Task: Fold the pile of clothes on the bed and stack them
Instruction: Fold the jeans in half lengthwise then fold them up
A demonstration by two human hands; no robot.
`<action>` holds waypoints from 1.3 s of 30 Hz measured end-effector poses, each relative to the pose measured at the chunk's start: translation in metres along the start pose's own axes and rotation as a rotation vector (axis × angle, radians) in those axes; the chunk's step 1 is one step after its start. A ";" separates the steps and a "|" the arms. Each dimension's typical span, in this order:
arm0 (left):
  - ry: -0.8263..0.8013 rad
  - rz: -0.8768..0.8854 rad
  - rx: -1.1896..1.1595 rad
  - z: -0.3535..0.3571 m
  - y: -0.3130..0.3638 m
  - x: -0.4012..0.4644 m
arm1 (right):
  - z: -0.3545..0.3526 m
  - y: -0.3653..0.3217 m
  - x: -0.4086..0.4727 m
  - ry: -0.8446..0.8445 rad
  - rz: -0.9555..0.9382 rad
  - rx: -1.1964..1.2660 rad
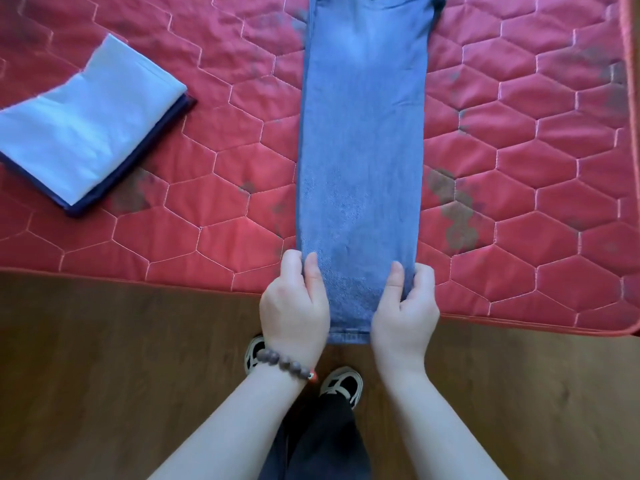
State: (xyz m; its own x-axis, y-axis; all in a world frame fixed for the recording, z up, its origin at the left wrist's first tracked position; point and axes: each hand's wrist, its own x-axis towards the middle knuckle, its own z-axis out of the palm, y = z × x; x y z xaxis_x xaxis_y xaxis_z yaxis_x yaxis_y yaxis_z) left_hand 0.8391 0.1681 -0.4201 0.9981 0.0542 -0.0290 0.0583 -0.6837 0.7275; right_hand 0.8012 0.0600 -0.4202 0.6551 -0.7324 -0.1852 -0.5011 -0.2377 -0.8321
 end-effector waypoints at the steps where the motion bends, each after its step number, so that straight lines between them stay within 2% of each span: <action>1: -0.037 -0.051 0.032 0.002 -0.010 -0.002 | 0.004 0.006 -0.002 -0.068 0.056 -0.039; 3: -0.165 -0.226 0.127 0.013 -0.036 -0.004 | 0.017 0.028 -0.002 -0.260 0.231 -0.198; 5: -0.240 -0.313 0.188 0.025 -0.058 -0.003 | 0.026 0.046 0.002 -0.384 0.349 -0.315; 10: -0.175 -0.214 0.152 0.027 -0.063 -0.002 | 0.026 0.045 -0.004 -0.224 0.193 -0.349; 16: -0.157 -0.130 0.017 0.027 -0.055 -0.022 | 0.011 0.049 -0.031 -0.084 0.120 -0.332; 18: -0.203 -0.218 0.075 0.028 -0.061 -0.023 | 0.010 0.056 -0.030 -0.177 0.191 -0.388; 20: -0.323 -0.352 0.207 0.031 -0.072 -0.022 | 0.013 0.067 -0.024 -0.347 0.304 -0.462; 22: -0.415 -0.411 0.280 0.034 -0.080 -0.018 | 0.017 0.076 -0.015 -0.439 0.358 -0.455; 31: -0.306 -0.437 0.071 0.044 -0.062 0.031 | 0.023 0.059 0.027 -0.360 0.349 -0.327; 39: -0.356 -0.390 0.057 0.060 -0.044 0.134 | 0.054 0.019 0.110 -0.324 0.300 -0.235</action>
State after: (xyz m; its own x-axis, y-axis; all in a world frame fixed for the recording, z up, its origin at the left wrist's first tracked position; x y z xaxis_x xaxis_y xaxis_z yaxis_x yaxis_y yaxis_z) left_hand 0.9715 0.1621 -0.4975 0.8467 0.0689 -0.5275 0.4171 -0.7014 0.5779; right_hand 0.8944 0.0090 -0.4849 0.5856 -0.5634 -0.5828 -0.7841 -0.2116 -0.5834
